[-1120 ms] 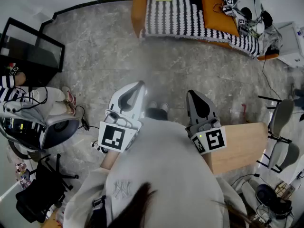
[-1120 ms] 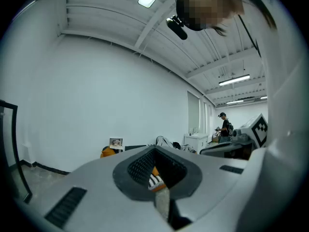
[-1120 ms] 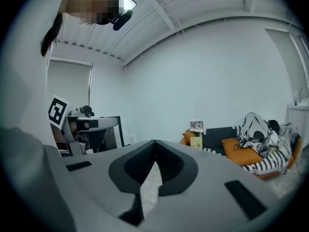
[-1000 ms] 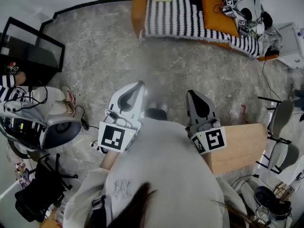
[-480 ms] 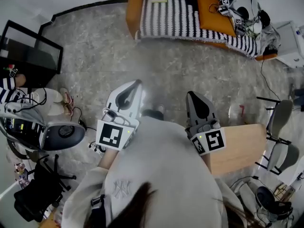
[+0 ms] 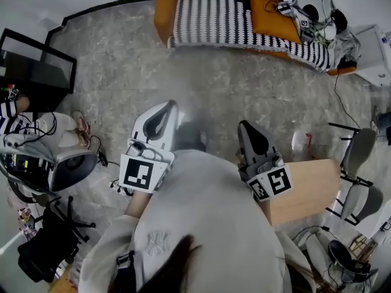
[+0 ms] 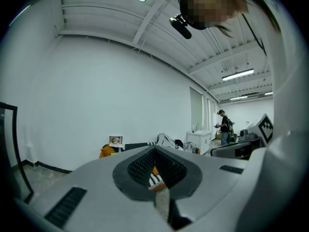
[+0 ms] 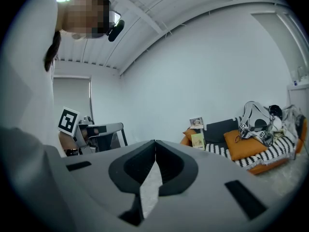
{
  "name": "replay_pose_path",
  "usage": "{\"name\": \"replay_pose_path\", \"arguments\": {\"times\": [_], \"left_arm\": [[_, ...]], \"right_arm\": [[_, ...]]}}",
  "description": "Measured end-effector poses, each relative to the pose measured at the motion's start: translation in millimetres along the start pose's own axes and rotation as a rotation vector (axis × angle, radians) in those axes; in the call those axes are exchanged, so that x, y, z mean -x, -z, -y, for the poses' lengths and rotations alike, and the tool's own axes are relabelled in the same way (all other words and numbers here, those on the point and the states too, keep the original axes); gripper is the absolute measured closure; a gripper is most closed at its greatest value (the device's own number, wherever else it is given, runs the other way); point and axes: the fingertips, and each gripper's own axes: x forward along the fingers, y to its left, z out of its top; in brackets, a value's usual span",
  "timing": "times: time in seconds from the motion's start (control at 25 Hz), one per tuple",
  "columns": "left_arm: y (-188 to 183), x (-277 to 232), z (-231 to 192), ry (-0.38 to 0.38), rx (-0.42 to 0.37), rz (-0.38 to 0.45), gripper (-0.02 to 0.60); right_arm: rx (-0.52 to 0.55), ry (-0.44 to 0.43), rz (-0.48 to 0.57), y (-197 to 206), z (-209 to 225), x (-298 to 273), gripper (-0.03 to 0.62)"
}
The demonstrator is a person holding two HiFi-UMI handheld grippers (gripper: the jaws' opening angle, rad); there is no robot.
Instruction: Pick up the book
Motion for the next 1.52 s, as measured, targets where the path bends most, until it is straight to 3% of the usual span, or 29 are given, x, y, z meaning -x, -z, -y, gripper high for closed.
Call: {"name": "replay_pose_path", "arguments": {"times": [0.2, 0.4, 0.64, 1.0, 1.52], "left_arm": [[-6.8, -16.4, -19.0, -0.01, 0.029, -0.003, 0.572], [-2.9, -64.1, -56.0, 0.003, 0.039, -0.007, 0.572], [-20.4, -111.9, -108.5, 0.033, 0.032, 0.013, 0.572], [-19.5, -155.6, -164.8, 0.062, 0.041, 0.015, 0.572], [-13.9, -195.0, -187.2, 0.042, 0.082, -0.027, 0.572]], "right_arm": [[-0.03, 0.011, -0.03, -7.9, 12.8, -19.8, 0.576], [-0.022, 0.033, -0.058, -10.6, 42.2, -70.6, 0.576], [-0.005, 0.055, -0.035, -38.7, 63.7, -138.9, 0.576], [-0.011, 0.079, -0.029, -42.5, 83.3, -206.1, 0.576], [-0.038, 0.085, -0.083, -44.3, 117.7, -237.8, 0.576]]}}
